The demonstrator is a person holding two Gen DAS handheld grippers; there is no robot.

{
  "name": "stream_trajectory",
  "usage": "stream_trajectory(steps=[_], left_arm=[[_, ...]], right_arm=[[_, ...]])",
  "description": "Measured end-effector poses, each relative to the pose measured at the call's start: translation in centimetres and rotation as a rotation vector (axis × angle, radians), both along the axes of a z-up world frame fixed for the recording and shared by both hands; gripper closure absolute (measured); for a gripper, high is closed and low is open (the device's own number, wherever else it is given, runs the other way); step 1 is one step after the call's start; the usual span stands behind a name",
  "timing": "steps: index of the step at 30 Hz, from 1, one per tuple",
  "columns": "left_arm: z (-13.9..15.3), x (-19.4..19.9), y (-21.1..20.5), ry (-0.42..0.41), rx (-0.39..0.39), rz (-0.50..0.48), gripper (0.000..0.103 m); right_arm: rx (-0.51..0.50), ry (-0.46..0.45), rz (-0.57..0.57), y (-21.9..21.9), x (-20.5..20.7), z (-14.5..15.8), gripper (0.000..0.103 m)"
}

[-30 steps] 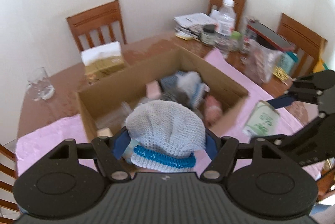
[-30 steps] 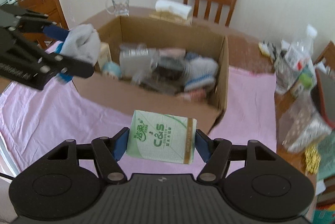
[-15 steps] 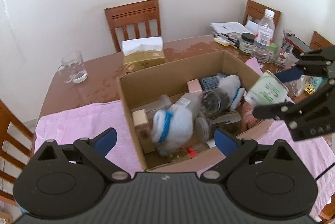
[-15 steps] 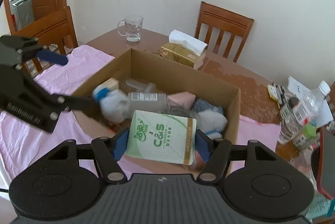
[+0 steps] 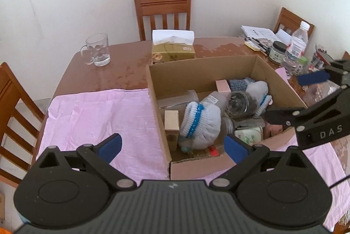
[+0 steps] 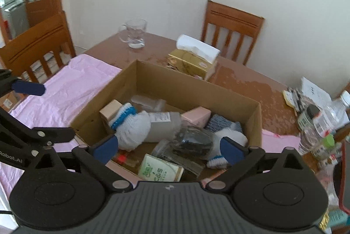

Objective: Organize objects

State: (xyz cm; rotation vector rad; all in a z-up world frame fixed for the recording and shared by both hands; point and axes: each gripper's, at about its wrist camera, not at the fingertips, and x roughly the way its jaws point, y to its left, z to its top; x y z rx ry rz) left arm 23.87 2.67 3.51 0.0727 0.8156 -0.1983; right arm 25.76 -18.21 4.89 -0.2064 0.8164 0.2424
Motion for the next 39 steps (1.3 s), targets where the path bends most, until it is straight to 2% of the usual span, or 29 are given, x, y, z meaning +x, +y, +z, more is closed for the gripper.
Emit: stream_trajectory(steps=[9,13,22,39], left_arm=[[-0.1,0.7,-1.3,0.126,-0.015,0.071,0.003],[0.2,0.6,-1.6,0.156,-0.023,0.079,0.003],[1.3,0.5,-2.2,0.162,0.019,0.081,0.003],[1.7,0.6,-2.5,0.156,0.039,0.09,0.003]], right_arm=[[0.032,0.141,-0.257,-1.6,-0.1,-0.3,0.0],[0.058,0.184,-0.32,-1.7,-1.1,-0.5,0.0],[0.046,0.204,-0.357,-1.9,-2.4,-0.2,0.0],[0.067,0.206,-0.371,-2.2,-2.3,0.0,0.0]])
